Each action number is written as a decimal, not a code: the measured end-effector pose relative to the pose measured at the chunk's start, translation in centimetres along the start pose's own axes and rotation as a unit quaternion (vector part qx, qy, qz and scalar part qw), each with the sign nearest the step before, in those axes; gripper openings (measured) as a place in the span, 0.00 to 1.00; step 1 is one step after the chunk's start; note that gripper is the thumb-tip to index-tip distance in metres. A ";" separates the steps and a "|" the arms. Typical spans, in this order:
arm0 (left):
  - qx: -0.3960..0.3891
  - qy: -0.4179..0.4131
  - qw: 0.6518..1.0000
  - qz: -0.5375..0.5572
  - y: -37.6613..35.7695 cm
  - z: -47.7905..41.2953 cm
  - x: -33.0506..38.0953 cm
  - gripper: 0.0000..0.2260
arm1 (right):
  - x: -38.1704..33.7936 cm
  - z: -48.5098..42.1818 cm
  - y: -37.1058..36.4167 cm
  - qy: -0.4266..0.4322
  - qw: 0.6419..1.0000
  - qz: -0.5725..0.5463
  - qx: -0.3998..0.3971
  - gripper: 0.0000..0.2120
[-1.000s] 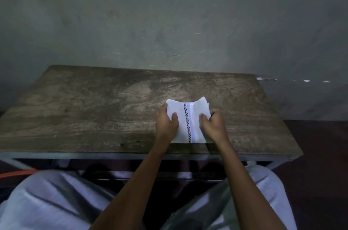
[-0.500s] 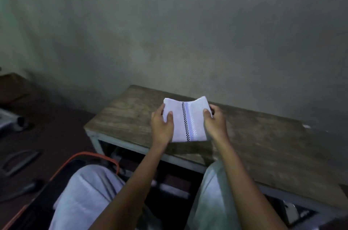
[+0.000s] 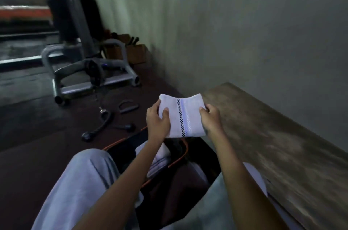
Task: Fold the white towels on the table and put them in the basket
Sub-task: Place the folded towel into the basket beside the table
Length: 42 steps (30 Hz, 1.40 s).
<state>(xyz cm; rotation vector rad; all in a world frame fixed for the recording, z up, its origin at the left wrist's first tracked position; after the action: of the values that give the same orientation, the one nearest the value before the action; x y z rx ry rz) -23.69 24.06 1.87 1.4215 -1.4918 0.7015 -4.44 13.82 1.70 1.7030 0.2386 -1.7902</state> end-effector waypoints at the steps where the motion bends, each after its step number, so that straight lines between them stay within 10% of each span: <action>1: 0.011 0.016 1.000 -0.008 0.9 -0.2 -1.6 0.19 | 0.5 -0.6 -2.1 -0.009 1.000 0.005 -0.023 0.07; 18: 0.003 0.331 0.940 -0.081 -0.1 3.0 -36.2 0.27 | 23.0 -15.1 -26.4 -0.174 0.954 0.127 -0.210 0.14; 30: 0.044 0.392 0.917 -0.053 -2.4 4.7 -44.6 0.26 | 28.9 -17.8 -30.4 -0.174 0.950 0.140 -0.216 0.14; 35: 0.023 0.375 0.922 -0.088 -2.5 4.4 -44.2 0.23 | 28.1 -17.7 -30.7 -0.091 0.940 0.264 -0.198 0.17; 38: 0.020 0.197 0.958 -0.209 -1.9 2.8 -40.4 0.20 | 25.0 -15.7 -30.7 0.125 0.906 0.384 -0.125 0.21; 42: -0.216 0.136 0.903 -0.346 -5.7 3.3 -40.5 0.22 | 25.1 -13.5 -32.0 0.306 0.825 0.451 -0.151 0.21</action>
<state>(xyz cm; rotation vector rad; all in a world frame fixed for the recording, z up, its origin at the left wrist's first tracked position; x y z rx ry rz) -23.01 37.94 -36.73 1.3088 -0.7638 0.0982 -9.90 37.77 -33.37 1.6764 -0.0351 -0.4656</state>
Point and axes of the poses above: each hand's wrist, its own z-axis away from the middle knuckle, its own y-axis out of the back of the hand, x = y × z, the point moved 8 cm from there along -z, towards the middle knuckle, and after that the axes turned 11 degrees about -y, right-handed, at the moved point
